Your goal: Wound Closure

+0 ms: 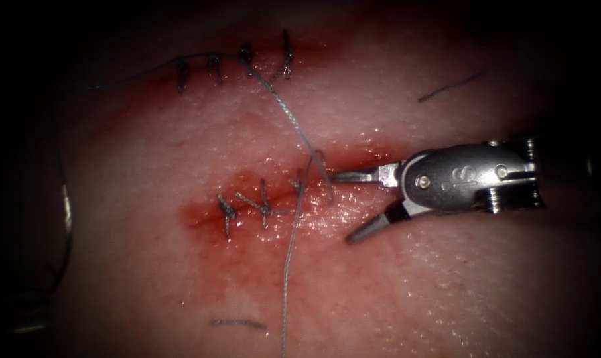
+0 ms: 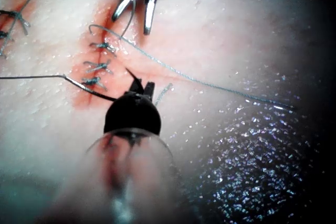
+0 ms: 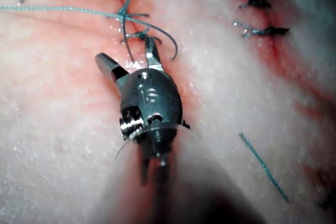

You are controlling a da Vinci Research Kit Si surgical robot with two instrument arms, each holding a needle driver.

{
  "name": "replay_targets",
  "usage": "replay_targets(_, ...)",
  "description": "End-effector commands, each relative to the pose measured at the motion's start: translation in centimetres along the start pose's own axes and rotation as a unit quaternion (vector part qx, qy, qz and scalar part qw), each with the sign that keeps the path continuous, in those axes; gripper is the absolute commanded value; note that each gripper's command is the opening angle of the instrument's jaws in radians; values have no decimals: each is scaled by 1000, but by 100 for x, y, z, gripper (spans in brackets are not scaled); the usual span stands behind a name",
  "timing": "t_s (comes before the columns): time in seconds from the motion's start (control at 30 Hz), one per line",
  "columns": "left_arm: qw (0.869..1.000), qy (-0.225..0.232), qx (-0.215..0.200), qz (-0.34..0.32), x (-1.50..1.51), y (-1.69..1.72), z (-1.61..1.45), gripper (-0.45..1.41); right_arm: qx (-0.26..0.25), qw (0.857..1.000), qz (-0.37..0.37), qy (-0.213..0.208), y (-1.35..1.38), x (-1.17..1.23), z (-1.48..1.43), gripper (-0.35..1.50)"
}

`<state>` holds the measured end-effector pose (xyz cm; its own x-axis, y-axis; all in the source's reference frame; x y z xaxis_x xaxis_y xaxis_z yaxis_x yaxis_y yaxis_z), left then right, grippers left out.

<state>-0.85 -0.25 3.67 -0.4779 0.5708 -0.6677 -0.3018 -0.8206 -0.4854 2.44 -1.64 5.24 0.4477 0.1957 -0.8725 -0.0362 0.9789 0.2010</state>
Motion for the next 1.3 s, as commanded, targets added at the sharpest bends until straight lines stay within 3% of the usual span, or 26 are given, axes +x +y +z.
replay_targets(0.03,1000,1,-2,0,-4,4,9,-45,-2,1000,6,2,-4,-14,18,94)
replay_targets(0.13,1000,1,-2,0,-4,3,10,-45,-5,1000,16,4,-5,-18,22,88)
replay_targets(0.17,1000,0,-1,-1,-5,2,10,-45,-8,1000,21,8,-7,-19,24,61)
replay_targets(0.2,1000,0,-1,-1,-5,1,11,-45,-6,1000,29,11,-9,-20,23,-16)
replay_targets(0.23,1000,0,-1,-1,-5,1,11,-45,0,999,28,16,-11,-22,21,-35)
replay_targets(0.43,1000,-1,2,-1,-7,-3,13,-45,7,999,33,11,-13,-17,7,-35)
replay_targets(0.53,1000,-2,7,0,-13,-10,17,-45,92,995,32,-12,-38,13,2,-35)
replay_targets(0.63,1000,-2,9,2,-18,-15,19,-45,128,991,32,-23,-52,30,-1,-35)
replay_targets(0.67,1000,-4,9,4,-23,-20,19,-45,167,985,29,-31,-69,50,-5,-35)
replay_targets(0.73,1000,-4,11,5,-25,-22,19,-45,185,982,27,-31,-78,58,-7,-35)
replay_targets(0.8,1000,-7,17,9,-32,-29,17,-45,232,972,29,-37,-105,83,-14,-35)
replay_targets(0.83,1000,-7,17,9,-32,-29,17,-45,232,972,29,-37,-105,83,-14,-35)
replay_targets(0.97,1000,-11,23,7,-37,-33,11,-45,300,952,19,-59,-153,124,-22,-35)
replay_targets(1.13,1000,-16,25,5,-39,-34,9,-45,301,952,20,-52,-149,138,-16,-35)
replay_targets(1.17,1000,-17,25,5,-40,-34,9,-45,288,956,22,-51,-142,140,-14,-5)
replay_targets(1.2,999,-20,25,6,-41,-34,9,-45,246,968,20,-52,-127,140,-11,69)
replay_targets(1.23,999,-22,26,7,-41,-34,9,-45,218,974,16,-53,-116,138,-10,101)
replay_targets(1.27,999,-22,26,7,-41,-34,9,-45,218,974,16,-53,-116,138,-10,101)
replay_targets(1.3,999,-23,27,7,-42,-34,10,-45,181,982,11,-54,-99,133,-10,116)
